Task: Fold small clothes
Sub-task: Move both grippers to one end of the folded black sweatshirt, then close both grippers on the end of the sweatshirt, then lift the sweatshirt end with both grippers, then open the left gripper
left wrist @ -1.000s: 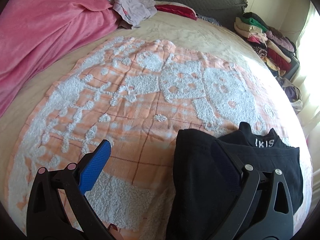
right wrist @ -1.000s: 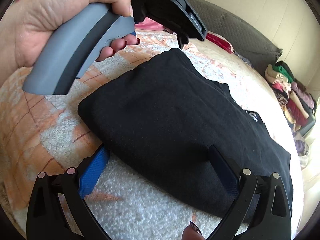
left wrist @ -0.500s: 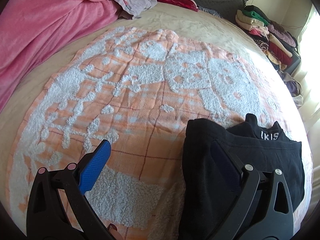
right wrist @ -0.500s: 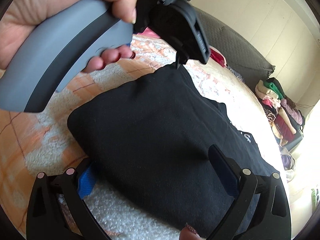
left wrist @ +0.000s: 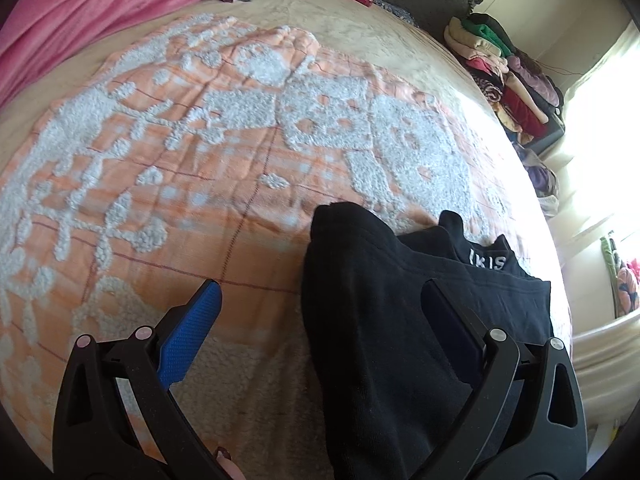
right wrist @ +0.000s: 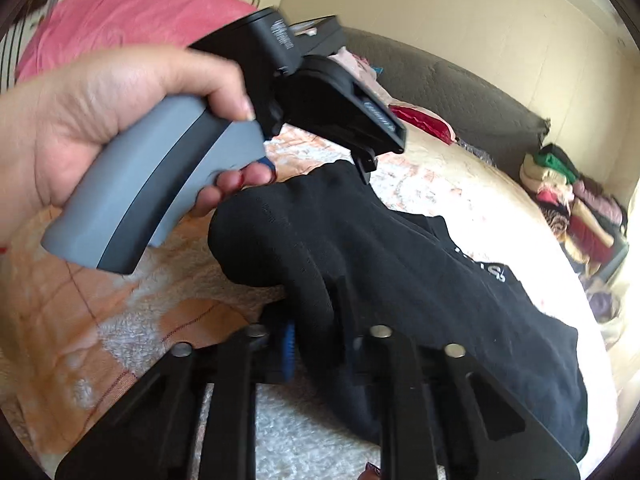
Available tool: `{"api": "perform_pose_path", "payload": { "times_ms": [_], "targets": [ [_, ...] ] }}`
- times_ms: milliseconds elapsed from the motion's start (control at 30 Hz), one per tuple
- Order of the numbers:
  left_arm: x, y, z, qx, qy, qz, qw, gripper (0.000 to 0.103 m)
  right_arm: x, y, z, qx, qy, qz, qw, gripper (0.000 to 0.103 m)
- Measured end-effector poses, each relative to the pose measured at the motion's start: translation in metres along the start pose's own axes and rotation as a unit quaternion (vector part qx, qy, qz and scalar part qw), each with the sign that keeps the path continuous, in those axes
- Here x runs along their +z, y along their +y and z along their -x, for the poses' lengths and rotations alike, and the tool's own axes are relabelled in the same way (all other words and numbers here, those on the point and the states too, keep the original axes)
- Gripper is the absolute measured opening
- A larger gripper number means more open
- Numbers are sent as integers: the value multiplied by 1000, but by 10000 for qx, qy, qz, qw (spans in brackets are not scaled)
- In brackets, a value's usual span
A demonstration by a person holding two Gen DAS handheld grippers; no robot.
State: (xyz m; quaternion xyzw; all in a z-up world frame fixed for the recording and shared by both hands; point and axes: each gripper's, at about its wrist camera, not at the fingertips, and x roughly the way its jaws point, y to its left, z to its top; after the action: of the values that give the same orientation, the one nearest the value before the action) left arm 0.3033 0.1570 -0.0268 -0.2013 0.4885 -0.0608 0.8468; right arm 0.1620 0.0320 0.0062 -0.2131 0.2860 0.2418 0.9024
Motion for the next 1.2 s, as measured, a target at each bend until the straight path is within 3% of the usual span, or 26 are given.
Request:
{"api": "perform_pose_path", "payload": {
  "times_ms": [167,300,367,433,567,633,667,1200],
  "targets": [
    [-3,-5,-1,-78,22,-40,10000,93,0,-23,11,360,-150,-573,9976,7],
    [-5,-15,0,-244,9,-84,9997,93,-1,-32,24,323,-369,-736,9961,7],
    [-6,-22,2,-247,-35,-154,9996,88,-3,-35,30,309,-450,-793,9954,7],
    [-8,-31,4,-354,-38,-200,9992,66,-5,-38,36,286,-501,-837,9948,7],
    [-11,-48,10,-495,-113,-322,9982,44,-10,-48,45,252,-600,-1020,9926,7],
    [-12,-55,14,-620,-163,-328,9974,21,-13,-55,50,205,-667,-1105,9914,7],
    [-12,-57,17,-693,-194,-308,9969,18,-14,-58,52,189,-691,-1148,9908,7],
    [-21,-138,45,-878,-625,-891,9902,15,-44,-116,90,125,-997,-2115,9722,6]
  ]
}}
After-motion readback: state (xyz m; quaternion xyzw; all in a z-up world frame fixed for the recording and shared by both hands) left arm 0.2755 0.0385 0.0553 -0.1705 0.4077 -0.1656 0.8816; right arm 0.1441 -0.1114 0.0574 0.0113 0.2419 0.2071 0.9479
